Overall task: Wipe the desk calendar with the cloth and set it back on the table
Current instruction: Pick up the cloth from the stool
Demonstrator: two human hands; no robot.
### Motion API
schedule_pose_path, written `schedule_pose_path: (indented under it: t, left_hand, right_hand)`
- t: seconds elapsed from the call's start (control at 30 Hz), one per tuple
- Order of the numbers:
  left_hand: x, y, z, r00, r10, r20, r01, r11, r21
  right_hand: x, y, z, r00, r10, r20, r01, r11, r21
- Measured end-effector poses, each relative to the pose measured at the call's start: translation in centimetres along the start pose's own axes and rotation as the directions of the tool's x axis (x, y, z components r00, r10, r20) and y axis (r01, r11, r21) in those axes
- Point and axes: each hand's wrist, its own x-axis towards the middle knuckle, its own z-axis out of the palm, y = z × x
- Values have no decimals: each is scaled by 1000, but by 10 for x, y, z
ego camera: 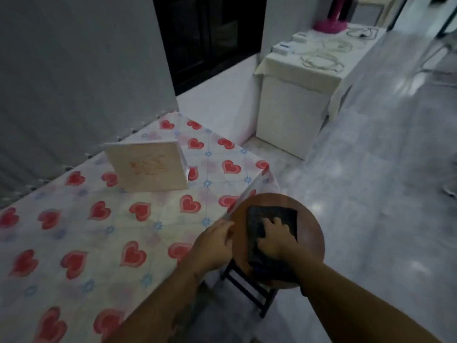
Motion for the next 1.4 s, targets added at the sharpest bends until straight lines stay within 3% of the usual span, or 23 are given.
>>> schedule_pose_path:
  t: [0.2,0.33,0.43,0.73,0.9,1.0,1.1,1.17,1.27,1.4]
  left_hand:
    - [53,-17,36,969,53,241,-114,962,247]
    - [74,-29,54,935,-18,355,-124,919,374]
    - [77,-33,62,932,-14,362,-148,898,415]
    - [78,-33,66,944,6,330,-153,894,421]
    - [78,-36,68,948,18,318,-156,897,414]
    - [77,-34,63,944,-1,329,-127,921,368]
    - [74,-26,52,969,4,247,-64,970,235]
    - [67,-19,41,984,-16,180,-14,986,164]
    - [54,-9,21,995,-35,93,29,998,61]
    - [22,4,-12,988,-37,-153,25,996,-86]
  right_hand:
    - [32,12,38,995,54,-79,-59,996,-64]
    - [43,33,58,987,16,-160,-43,985,-166]
    - [42,47,58,968,28,-251,-66,987,-143]
    - [64,35,49,940,161,-302,-192,978,-77]
    - [51,49,51,907,8,-422,-132,955,-267]
    - [40,64,50,919,-97,-383,-45,937,-347]
    - [32,69,43,938,-118,-327,4,944,-329]
    - [24,66,37,941,-113,-319,44,976,-215]
    - [8,56,25,927,-98,-361,104,995,-3]
    - [-11,25,3,880,-128,-457,226,959,168]
